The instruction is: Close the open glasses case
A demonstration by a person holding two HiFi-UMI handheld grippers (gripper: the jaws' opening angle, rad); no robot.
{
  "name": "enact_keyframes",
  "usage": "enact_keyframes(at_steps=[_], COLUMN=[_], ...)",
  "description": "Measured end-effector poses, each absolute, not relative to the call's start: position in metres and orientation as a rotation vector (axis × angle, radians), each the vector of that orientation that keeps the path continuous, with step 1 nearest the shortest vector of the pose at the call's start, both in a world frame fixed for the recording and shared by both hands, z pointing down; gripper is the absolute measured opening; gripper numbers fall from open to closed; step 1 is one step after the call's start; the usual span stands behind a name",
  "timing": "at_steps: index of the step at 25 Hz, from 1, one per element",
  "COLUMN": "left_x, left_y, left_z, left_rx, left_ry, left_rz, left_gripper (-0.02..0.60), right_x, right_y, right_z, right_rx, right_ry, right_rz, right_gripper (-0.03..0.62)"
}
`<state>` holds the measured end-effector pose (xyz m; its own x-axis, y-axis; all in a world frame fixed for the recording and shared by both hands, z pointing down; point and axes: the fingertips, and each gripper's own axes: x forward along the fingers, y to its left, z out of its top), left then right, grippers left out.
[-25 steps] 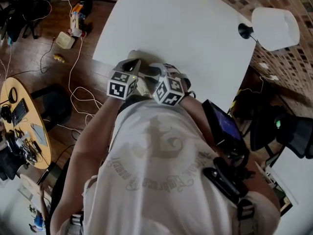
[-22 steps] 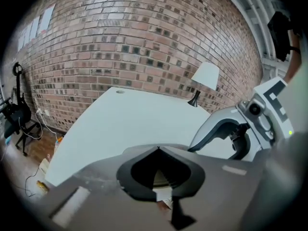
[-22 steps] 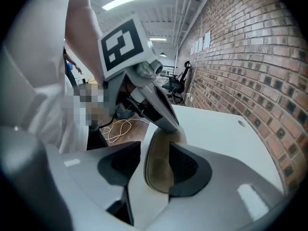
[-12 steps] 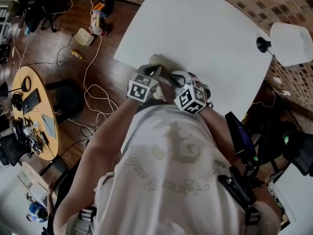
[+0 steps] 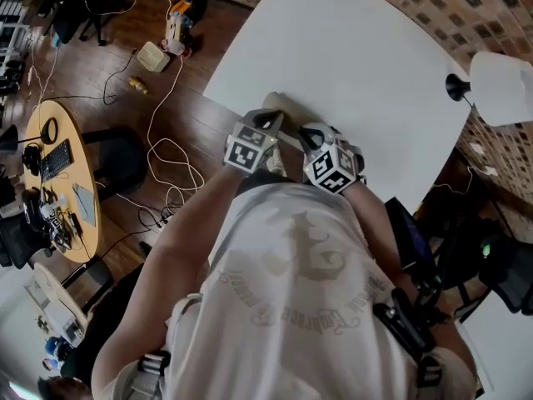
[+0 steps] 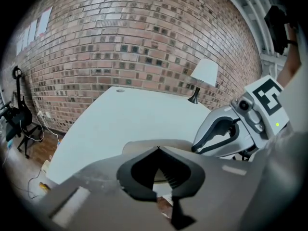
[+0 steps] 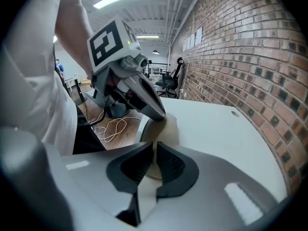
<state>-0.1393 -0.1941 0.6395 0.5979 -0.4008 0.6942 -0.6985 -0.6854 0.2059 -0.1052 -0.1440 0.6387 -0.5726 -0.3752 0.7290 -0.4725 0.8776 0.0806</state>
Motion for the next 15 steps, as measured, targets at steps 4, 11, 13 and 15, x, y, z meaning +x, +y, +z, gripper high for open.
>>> enact_keyframes(at_steps=[4,11,13,15], left_x=[-0.143,-0.153,-0.156,-0.161], left_y=[-0.207,-0.21,-0.201,-0.19], left_z=[0.64,0.611,0.6,0.593], left_rx=[2.315,2.288,2.261,2.229], left_ry=[-0.943,-1.069,-1.105,-1.144], left_rz=[0.85,0.718,0.645,0.592], left_gripper=[0.005,0.005,0.005,0.005], right_x=[-0.109,-0.108,-0.103,-0.097], right_y=[-0.155,-0.164,-0.166,-0.171], right_z=[0.639,0.635,0.627,0.615], right_rx=[0.615,0.588,0.608,0.628], right_ry=[-2.251,-2.331,-2.393,-2.449], right_rz=[0.126,0.154,0.192,0.222], right_gripper=[0.035,0.034,0.034,0.034])
